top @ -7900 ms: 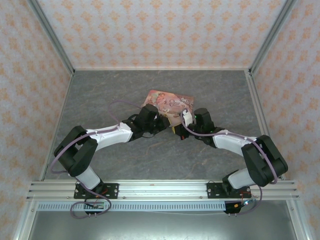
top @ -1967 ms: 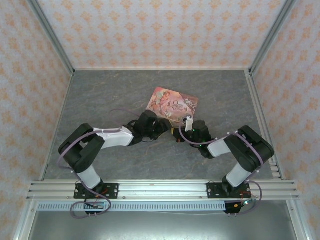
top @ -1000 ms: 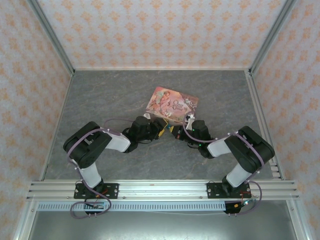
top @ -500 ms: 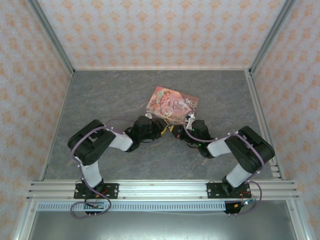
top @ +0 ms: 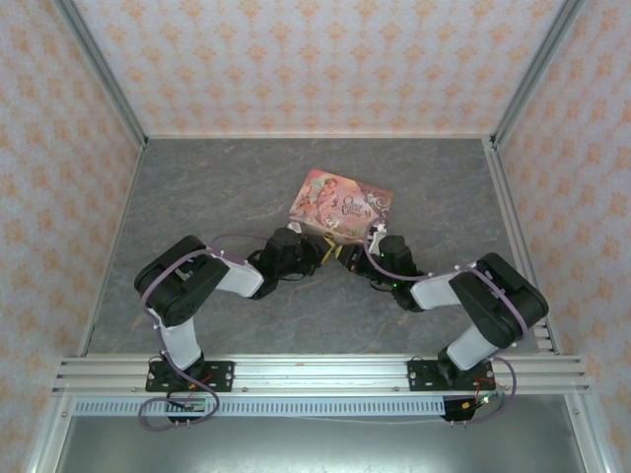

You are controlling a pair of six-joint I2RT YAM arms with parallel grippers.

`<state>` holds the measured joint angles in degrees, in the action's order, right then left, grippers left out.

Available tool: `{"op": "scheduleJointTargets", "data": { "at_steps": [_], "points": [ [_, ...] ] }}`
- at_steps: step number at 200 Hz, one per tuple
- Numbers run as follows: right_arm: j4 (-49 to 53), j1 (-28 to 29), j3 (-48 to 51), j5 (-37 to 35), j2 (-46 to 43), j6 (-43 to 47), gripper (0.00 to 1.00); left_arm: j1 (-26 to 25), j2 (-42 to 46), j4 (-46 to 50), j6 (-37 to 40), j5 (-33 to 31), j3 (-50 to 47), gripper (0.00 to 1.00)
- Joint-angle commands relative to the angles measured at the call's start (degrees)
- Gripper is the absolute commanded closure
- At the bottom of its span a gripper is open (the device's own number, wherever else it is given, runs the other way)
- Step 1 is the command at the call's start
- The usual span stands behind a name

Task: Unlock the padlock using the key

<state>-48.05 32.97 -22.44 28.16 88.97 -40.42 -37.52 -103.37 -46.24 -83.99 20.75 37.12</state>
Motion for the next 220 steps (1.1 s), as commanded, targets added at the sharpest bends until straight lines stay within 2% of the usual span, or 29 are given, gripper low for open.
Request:
{"op": "scheduleJointTargets", "data": {
  "at_steps": [1,57,97,119,152,157,159,161,184,206,220],
  "points": [
    [2.40,0.38,0.54,-2.07,-3.50,2.74,0.70,-0.30,2.47,3.83,0.66,-1.69,0.83,1.00],
    [16.57,0.35,1.29,-7.07,-15.26,12.20,0.47,-0.36,5.78,7.68,-0.51,-1.67,0.84,1.00],
    [29.33,0.34,-1.32,-8.17,-27.77,26.17,0.39,-0.34,8.34,14.03,-1.15,-0.90,2.48,1.00],
    [36.12,0.41,-4.63,-7.23,-31.35,34.71,0.31,-0.37,9.32,16.97,-2.64,-0.33,3.26,1.00],
    [42.58,0.41,-8.56,-4.12,-32.02,46.35,0.14,-0.45,10.53,20.22,-4.01,1.10,4.56,1.00],
    [42.47,0.36,-8.54,-3.35,-32.08,47.92,0.09,-0.45,10.62,20.78,-3.99,1.30,4.89,1.00],
    [42.39,0.35,-8.51,-3.00,-32.19,48.60,0.02,-0.45,10.71,20.98,-4.02,1.35,4.91,1.00],
    [42.29,0.38,-8.44,-2.76,-32.23,49.13,0.00,-0.45,10.77,21.09,-4.00,1.45,5.00,1.00],
    [41.97,1.57,-7.61,-2.85,-33.45,57.79,0.01,-0.54,11.64,22.14,-4.68,1.45,5.13,1.00],
    [42.72,5.52,-6.39,-9.01,-34.63,68.83,0.01,-0.54,12.34,22.90,-5.80,1.59,5.28,1.00],
    [42.37,7.66,-5.87,-12.66,-34.53,72.35,0.01,-0.54,12.79,23.91,-6.27,1.73,5.43,1.00]
  ]
}}
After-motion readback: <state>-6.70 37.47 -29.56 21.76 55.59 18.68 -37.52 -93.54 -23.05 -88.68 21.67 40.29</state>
